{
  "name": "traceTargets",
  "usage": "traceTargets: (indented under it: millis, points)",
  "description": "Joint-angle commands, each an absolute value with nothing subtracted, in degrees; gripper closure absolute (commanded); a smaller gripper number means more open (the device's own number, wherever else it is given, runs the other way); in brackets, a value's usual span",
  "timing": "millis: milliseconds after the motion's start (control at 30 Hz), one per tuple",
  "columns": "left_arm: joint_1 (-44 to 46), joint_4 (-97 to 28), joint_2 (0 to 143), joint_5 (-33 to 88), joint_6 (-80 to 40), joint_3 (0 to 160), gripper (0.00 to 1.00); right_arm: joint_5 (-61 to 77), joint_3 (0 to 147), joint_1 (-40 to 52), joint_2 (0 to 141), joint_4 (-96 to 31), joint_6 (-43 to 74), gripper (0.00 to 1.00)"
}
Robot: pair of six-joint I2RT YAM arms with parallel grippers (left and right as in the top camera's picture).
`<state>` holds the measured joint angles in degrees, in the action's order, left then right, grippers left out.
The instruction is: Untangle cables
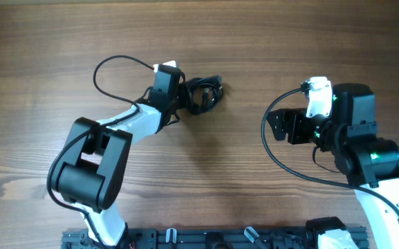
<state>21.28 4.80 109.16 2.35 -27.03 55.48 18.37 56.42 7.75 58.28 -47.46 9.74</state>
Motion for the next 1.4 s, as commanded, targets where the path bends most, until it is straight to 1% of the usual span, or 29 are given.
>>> traceTargets:
  millis: [0,133,467,667,867,1067,1200,1367]
  points:
    - [20.99,3.75,102.94,0.58,-22.87,55.64,0.96,18.04,57.63,9.37,58.63,-47.18,9.45,0.19]
    - [20.99,1.48,95.9,0.56,-22.68,55.64,0.96,17.85,57.63,13.82,58.61,-46.92,10.0,0.23]
    - [20.99,-3.73,84.88,0.56,-22.72,55.64,0.96,16.03,57.63,21.08,58.65,-43.7,13.5,0.22]
    - [20.99,-6.33,83.35,0.62,-22.72,55.64,0.96,16.08,57.65,22.35,58.67,-41.78,13.74,0.23]
    - [20.99,-6.98,82.63,4.47,-22.72,55.66,0.96,16.1,57.65,22.46,58.67,-40.69,15.25,0.23]
    - [20.99,-8.03,78.48,4.67,-22.74,55.66,0.96,16.12,57.65,24.4,58.67,-37.74,18.35,0.23]
    - [20.99,-8.99,75.29,6.87,-22.98,55.64,0.96,16.97,57.65,24.58,59.18,-35.29,19.75,0.24]
    - [20.99,-11.73,73.06,7.03,-25.26,55.64,0.96,17.34,57.65,24.58,59.68,-35.0,21.17,0.25]
